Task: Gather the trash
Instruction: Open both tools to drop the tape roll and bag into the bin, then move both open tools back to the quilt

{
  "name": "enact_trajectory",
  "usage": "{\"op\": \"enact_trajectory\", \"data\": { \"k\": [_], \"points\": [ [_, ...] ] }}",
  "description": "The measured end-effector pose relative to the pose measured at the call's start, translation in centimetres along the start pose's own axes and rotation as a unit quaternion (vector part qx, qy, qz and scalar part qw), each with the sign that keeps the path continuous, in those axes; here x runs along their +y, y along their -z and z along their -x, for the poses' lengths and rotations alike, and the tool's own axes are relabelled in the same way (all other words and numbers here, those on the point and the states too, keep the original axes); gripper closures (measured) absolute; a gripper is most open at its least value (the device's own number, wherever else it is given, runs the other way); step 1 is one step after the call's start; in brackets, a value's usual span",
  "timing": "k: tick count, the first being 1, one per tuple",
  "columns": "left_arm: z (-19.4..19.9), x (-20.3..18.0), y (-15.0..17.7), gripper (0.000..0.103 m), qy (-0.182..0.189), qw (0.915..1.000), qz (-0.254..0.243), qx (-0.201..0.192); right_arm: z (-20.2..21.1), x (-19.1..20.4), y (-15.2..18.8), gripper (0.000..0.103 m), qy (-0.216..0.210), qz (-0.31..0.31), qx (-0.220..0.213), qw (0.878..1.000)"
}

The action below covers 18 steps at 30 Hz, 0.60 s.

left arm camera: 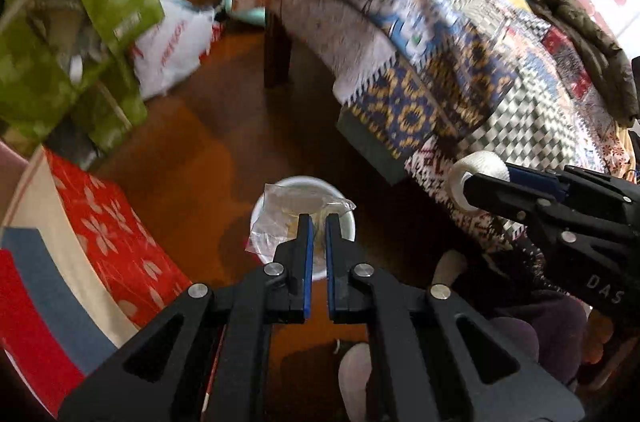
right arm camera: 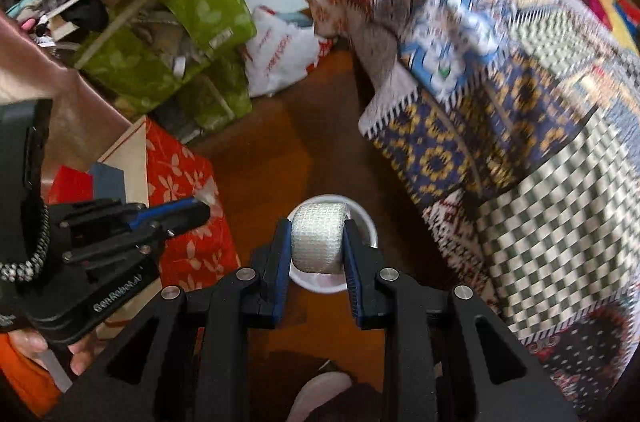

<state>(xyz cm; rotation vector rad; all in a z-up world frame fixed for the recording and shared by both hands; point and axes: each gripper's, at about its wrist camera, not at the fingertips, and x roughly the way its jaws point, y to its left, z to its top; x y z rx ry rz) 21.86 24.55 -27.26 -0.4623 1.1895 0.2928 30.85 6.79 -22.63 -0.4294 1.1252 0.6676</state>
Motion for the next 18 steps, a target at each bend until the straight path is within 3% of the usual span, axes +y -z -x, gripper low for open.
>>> {"op": "enact_trajectory", "data": {
  "k": [6, 12, 14, 16, 18],
  "points": [
    [-3.5, 0.4, 0.4, 0.099, 0.016, 0.9986, 0.011, 0.049, -3.3, -0.5, 0.2, 0.08, -0.016, -0.016, 0.046, 0.999],
    [-4.7, 0.6, -0.5, 0.099, 0.031, 0.9971, 0.027, 0.064, -4.3, -0.4, -0.5, 0.079, -0.046, -0.022, 0.06, 0.997],
    [-4.9, 0.8, -0.8, 0.092, 0.035, 0.9964, 0.031, 0.071, -4.6, -0.5, -1.0, 0.077, -0.051, -0.029, 0.068, 0.996],
    [-4.8, 0.9, -1.1, 0.077, 0.025, 0.9967, 0.033, 0.07, -4.8, -0.6, -1.2, 0.072, -0.047, -0.035, 0.074, 0.996],
    [-4.6, 0.9, -1.3, 0.073, 0.015, 0.9974, 0.031, 0.064, -4.8, -0.7, -1.3, 0.069, -0.042, -0.034, 0.072, 0.996]
  ]
}}
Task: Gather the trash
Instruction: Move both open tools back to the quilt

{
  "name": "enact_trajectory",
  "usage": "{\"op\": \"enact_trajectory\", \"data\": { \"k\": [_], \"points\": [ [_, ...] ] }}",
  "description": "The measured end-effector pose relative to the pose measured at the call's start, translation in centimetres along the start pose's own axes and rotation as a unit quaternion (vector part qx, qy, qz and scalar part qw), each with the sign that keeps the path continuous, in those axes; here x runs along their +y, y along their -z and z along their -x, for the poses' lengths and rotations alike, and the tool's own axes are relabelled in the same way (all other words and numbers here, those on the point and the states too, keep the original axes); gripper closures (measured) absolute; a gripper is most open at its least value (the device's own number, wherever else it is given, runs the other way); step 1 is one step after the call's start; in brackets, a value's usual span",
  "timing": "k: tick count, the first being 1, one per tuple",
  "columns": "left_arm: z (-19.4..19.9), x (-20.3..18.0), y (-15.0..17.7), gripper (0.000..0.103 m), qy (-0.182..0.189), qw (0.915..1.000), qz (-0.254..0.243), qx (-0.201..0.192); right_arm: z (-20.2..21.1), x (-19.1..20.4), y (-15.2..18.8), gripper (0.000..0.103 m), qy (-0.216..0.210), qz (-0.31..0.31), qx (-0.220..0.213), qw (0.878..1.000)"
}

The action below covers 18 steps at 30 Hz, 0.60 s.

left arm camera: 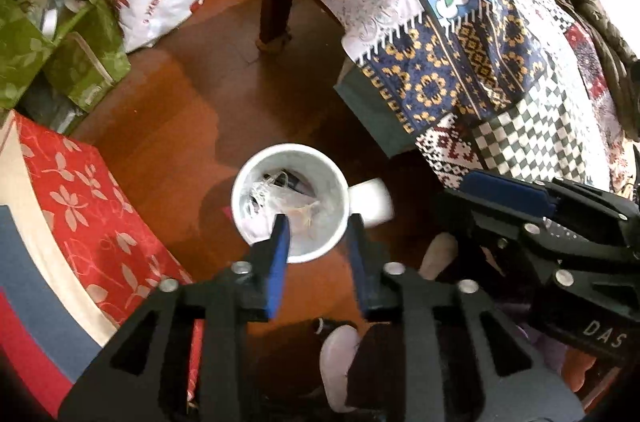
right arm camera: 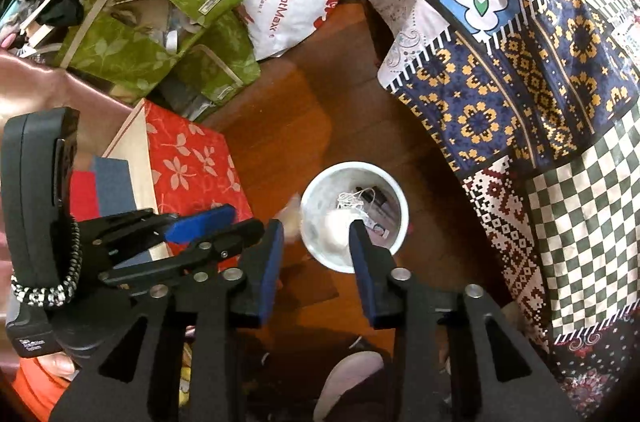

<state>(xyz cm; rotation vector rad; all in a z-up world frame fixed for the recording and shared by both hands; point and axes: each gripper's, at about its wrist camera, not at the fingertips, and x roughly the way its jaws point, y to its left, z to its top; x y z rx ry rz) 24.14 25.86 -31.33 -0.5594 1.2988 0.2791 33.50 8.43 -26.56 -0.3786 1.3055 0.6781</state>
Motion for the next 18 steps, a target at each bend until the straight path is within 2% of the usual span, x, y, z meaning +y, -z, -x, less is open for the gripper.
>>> {"op": "enact_trajectory", "data": {
  "k": [4, 10, 18],
  "points": [
    [0.8, -0.3, 0.1, 0.073, -0.02, 0.9996, -0.018, -0.009, 0.7, -0.1, 0.3, 0.069, 0.021, 0.015, -0.008, 1.0],
    [3.2, -1.1, 0.0, 0.073, -0.027, 0.9985, -0.03, -0.037, 3.5, -0.4, 1.0, 0.069, 0.049, 0.034, -0.04, 0.997],
    [8.9, -4.6, -1.7, 0.073, -0.013, 0.9928, -0.054, -0.106, 11.0, -2.5, 1.9, 0.069, 0.097, 0.048, -0.128, 0.986]
  ]
}}
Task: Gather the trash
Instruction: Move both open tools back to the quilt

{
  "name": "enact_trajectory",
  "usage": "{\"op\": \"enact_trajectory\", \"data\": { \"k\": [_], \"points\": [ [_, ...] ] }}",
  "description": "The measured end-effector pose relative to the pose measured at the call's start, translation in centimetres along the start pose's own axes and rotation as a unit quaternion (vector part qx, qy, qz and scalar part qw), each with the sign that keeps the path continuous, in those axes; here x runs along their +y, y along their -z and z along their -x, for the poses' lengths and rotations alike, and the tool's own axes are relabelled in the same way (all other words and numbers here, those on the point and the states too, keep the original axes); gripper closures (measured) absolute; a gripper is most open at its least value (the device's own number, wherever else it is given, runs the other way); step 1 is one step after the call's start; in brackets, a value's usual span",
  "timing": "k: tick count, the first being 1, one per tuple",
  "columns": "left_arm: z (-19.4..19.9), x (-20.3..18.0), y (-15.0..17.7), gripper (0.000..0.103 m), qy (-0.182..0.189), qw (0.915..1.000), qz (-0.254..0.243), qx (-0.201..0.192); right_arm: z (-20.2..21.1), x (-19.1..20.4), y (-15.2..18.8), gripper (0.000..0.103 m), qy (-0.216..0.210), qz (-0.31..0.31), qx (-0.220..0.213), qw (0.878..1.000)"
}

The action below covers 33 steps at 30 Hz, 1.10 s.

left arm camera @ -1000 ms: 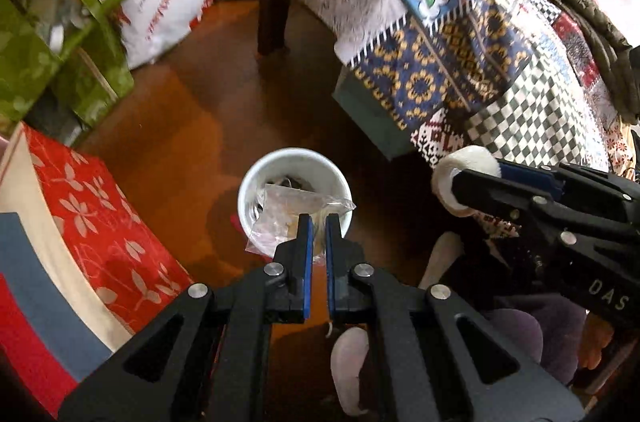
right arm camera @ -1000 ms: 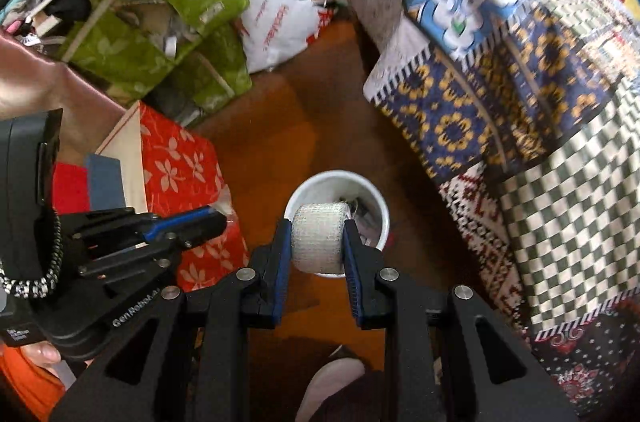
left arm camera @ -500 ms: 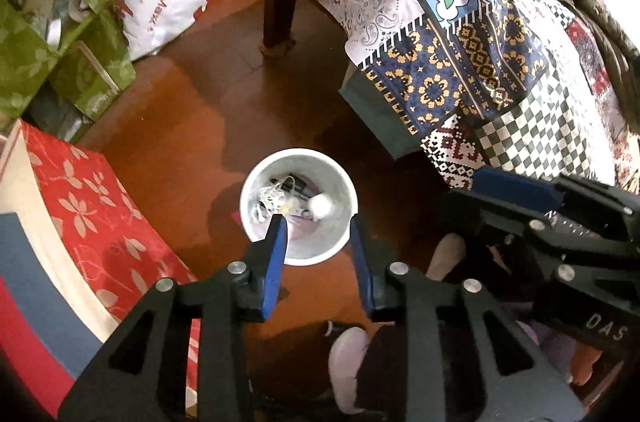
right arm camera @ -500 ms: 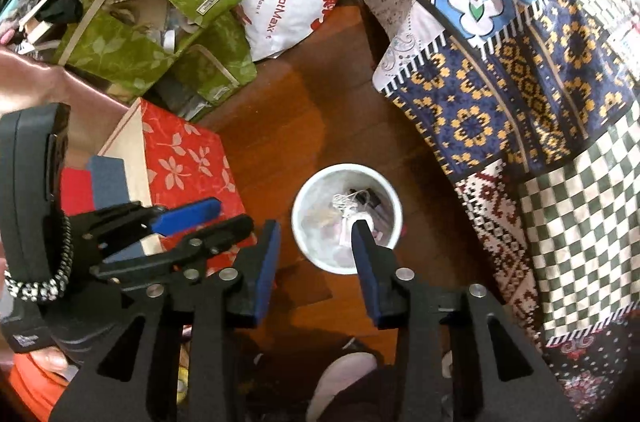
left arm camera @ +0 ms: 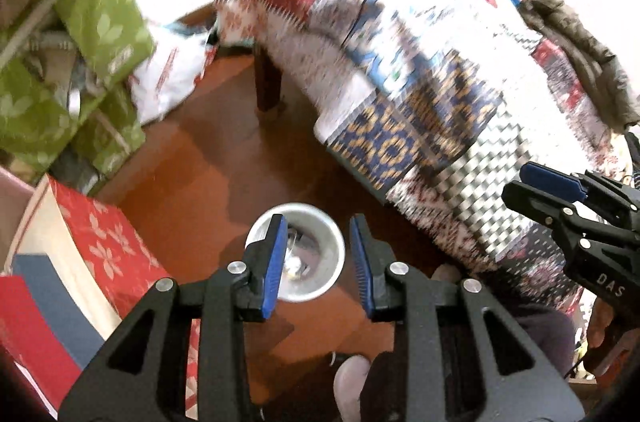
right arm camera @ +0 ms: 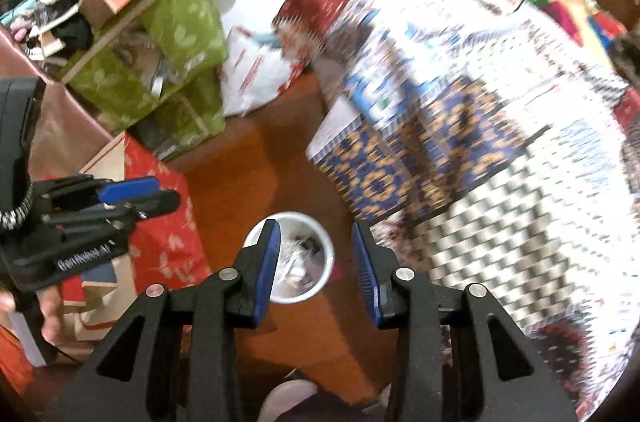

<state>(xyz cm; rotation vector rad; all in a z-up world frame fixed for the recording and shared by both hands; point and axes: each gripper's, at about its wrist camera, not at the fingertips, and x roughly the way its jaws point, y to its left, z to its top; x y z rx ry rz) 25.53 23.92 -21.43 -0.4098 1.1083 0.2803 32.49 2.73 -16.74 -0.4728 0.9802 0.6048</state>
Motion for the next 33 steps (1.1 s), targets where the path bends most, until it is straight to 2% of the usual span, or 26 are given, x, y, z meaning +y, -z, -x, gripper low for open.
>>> {"op": "enact_trajectory", "data": {
  "k": [9, 16, 20, 27, 33],
  "points": [
    [5.1, -7.9, -4.5, 0.073, 0.027, 0.994, -0.068, -0.082, 8.3, -6.7, -0.4, 0.069, 0.045, -0.033, -0.093, 0.994],
    [6.2, -14.7, -8.1, 0.071, 0.065, 0.9852, -0.104, -0.12, 13.0, -12.4, -0.5, 0.069, 0.096, -0.063, -0.141, 0.983],
    [5.0, -18.9, -10.7, 0.071, 0.092, 0.9811, -0.119, -0.122, 14.9, -16.8, -0.2, 0.069, 0.124, -0.09, -0.158, 0.976],
    [0.9, -25.6, -15.2, 0.07, 0.112, 0.975, -0.155, -0.114, 16.2, -24.3, 0.9, 0.069, 0.165, -0.14, -0.163, 0.962],
    [-4.6, -29.1, -18.5, 0.057, 0.108, 0.9749, -0.169, -0.097, 15.2, -30.1, 1.7, 0.069, 0.189, -0.172, -0.155, 0.954]
  ]
}}
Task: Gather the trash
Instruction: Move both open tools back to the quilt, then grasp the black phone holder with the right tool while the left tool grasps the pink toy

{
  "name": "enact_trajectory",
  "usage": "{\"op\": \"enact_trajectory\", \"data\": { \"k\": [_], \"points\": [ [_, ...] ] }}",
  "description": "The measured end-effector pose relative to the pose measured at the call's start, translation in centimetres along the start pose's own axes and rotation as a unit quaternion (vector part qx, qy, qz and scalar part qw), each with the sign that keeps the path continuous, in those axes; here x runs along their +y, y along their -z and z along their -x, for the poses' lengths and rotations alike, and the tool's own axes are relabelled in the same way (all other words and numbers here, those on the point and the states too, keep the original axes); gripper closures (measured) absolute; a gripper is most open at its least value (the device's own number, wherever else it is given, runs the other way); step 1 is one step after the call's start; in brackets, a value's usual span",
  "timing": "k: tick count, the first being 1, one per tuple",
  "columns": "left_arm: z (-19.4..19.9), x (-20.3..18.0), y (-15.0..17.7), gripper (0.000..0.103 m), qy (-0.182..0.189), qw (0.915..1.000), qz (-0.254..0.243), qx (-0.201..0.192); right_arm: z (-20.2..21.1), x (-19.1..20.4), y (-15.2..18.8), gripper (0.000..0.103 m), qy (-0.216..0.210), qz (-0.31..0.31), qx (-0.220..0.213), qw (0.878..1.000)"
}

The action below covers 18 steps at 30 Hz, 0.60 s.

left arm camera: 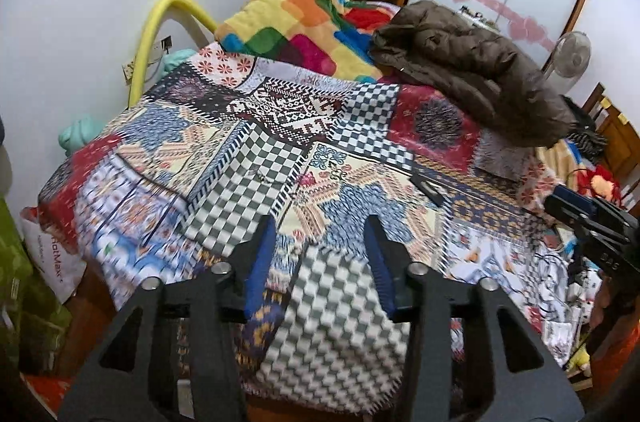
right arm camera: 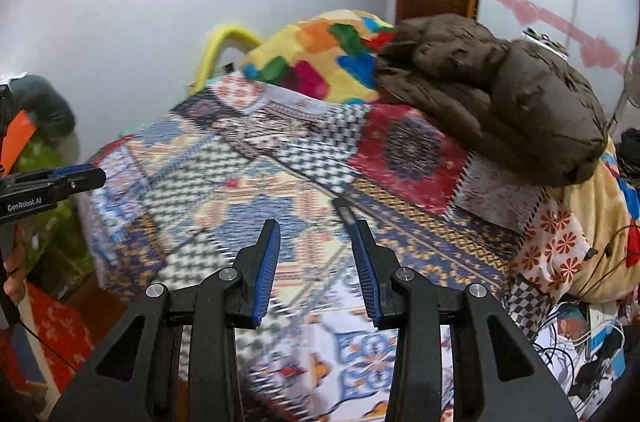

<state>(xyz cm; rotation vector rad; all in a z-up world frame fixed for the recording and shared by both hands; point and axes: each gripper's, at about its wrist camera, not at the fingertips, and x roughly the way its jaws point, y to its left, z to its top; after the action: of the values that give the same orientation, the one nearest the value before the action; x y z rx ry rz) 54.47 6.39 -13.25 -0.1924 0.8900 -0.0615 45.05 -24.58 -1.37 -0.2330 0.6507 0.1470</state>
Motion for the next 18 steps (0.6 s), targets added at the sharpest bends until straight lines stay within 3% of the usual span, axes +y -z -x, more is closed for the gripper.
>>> {"op": "enact_trajectory", "data": {
  "k": [5, 10, 18],
  "points": [
    [-6.7, 0.8, -1.6, 0.056, 0.0, 0.9995, 0.01, 0.03, -3.8, -3.1, 0.6, 0.054, 0.02, -0.015, 0.015, 1.0],
    [-12.6, 1.2, -2.6, 0.056, 0.001, 0.9983, 0.0, 0.058, -8.4, -5.2, 1.1, 0.054, 0.016, -0.033, 0.044, 0.998],
    [-18.2, 0.5, -3.3, 0.056, -0.006, 0.9968, -0.044, 0.066, -14.8, -6.0, 1.3, 0.054, -0.001, -0.034, 0.075, 0.997]
  ]
}}
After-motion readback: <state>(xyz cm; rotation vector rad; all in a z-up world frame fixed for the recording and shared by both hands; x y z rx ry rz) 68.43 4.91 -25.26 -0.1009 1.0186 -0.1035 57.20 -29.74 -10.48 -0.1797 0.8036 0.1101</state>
